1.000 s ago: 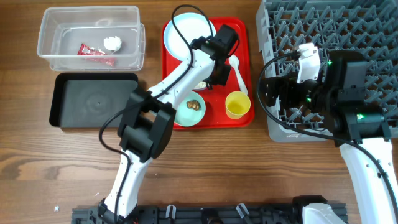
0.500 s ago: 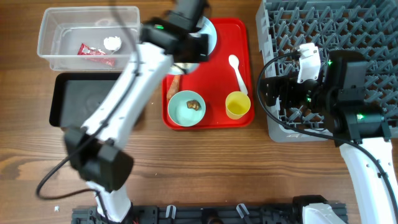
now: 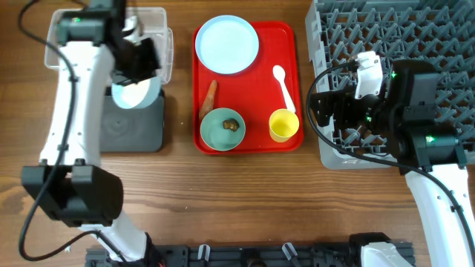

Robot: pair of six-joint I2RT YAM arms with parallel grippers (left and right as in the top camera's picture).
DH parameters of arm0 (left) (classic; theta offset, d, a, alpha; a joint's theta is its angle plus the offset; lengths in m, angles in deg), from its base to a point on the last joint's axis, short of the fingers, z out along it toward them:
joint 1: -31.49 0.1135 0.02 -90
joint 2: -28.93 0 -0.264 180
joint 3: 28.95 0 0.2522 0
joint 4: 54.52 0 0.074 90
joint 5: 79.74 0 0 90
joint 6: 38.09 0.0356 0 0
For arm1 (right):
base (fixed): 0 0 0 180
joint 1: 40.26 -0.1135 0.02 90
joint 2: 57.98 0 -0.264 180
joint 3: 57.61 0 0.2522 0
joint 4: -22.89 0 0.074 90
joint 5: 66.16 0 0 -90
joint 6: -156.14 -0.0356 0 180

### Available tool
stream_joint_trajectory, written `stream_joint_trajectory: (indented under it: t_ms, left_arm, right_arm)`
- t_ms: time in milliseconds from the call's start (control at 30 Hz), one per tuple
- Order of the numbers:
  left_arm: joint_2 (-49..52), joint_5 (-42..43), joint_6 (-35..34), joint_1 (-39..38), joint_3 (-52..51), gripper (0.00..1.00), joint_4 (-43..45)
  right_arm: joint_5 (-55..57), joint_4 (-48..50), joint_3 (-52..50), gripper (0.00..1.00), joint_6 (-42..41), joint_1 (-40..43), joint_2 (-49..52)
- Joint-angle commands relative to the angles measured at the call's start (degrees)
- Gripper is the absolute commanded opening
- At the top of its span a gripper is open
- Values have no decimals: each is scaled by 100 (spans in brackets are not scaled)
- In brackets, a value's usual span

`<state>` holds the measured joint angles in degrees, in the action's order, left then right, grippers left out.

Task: Sort waste into correct bins and load items into the dishwasher rack
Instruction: 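Carry the bowl over the black tray and tip the rice out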

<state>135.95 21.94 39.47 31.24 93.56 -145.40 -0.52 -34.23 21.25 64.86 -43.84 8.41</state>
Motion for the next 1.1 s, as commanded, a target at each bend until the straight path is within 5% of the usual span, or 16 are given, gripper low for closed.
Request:
stream_joint_trajectory:
  t_ms: [0,233,600,1067]
  left_arm:
    - [-118,973,800,673,-463,4,186]
    - [-118,2437,1078,1644,-1606,4,1106]
    - [-118,3410,1078,2483,-3108,4,2428]
    - [-116,4990,1080,3499,-3600,4,3287]
  right_arm:
    - [55,-24,153,100,-28,-33,28]
    - [55,-20,153,100,-26,-33,28]
    - [52,-17,153,100,-39,-33,28]
    - [50,-11,153,100,-66,-35,28]
